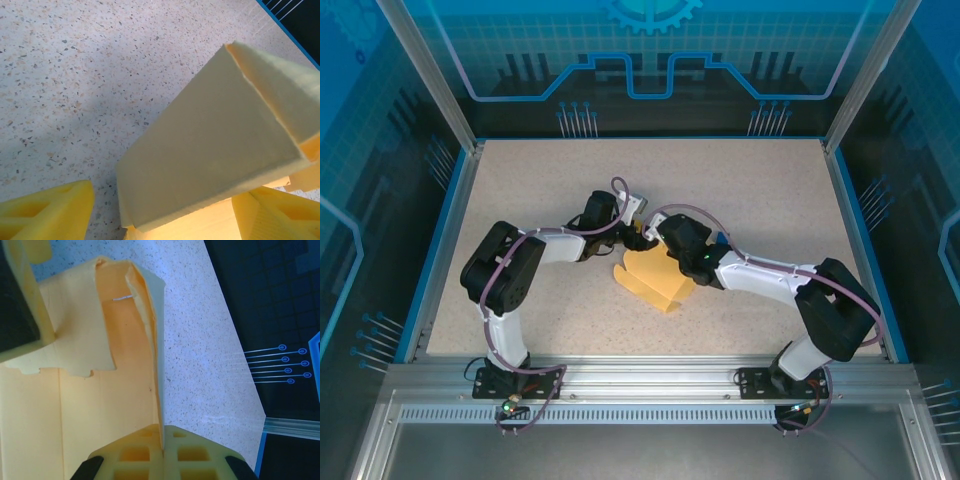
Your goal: Fold the paper box
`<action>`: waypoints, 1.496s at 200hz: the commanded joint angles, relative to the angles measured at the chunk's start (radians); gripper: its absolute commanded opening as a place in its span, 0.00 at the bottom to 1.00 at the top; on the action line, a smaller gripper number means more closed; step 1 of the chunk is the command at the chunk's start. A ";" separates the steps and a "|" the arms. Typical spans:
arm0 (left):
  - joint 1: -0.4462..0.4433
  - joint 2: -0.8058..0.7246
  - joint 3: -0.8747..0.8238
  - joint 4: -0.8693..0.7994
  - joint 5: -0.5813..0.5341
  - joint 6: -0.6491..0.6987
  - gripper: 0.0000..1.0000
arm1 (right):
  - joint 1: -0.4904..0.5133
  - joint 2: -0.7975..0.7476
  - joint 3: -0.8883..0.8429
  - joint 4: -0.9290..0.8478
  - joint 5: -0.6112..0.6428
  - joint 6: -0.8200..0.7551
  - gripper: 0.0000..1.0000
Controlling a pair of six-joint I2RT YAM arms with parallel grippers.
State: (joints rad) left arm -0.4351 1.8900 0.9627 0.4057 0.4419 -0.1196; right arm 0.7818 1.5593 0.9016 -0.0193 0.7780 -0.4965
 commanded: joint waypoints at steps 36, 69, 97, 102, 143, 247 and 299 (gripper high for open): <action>-0.008 -0.018 -0.002 0.041 -0.009 0.067 0.68 | 0.025 -0.026 -0.011 -0.009 -0.013 0.019 0.02; -0.007 -0.023 0.000 0.048 -0.020 0.076 0.67 | 0.025 -0.019 -0.013 -0.007 -0.015 0.021 0.02; -0.002 -0.026 -0.001 0.048 -0.028 0.080 0.69 | 0.025 -0.018 -0.017 -0.008 -0.015 0.022 0.02; -0.002 -0.026 -0.002 0.048 -0.027 0.081 0.70 | 0.025 -0.018 -0.017 -0.007 -0.014 0.022 0.02; 0.002 -0.023 -0.005 0.047 -0.005 0.096 0.73 | 0.021 -0.019 -0.017 -0.003 -0.015 0.021 0.02; 0.000 -0.012 0.033 0.049 -0.026 0.079 0.78 | 0.023 -0.102 -0.074 -0.011 -0.123 0.045 0.02; -0.001 -0.008 0.027 0.036 -0.027 0.073 0.70 | 0.016 -0.111 -0.075 -0.028 -0.095 0.052 0.02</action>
State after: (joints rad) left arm -0.4393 1.8900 0.9733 0.4206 0.4355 -0.0475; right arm 0.7891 1.4754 0.8349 -0.0284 0.7029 -0.4671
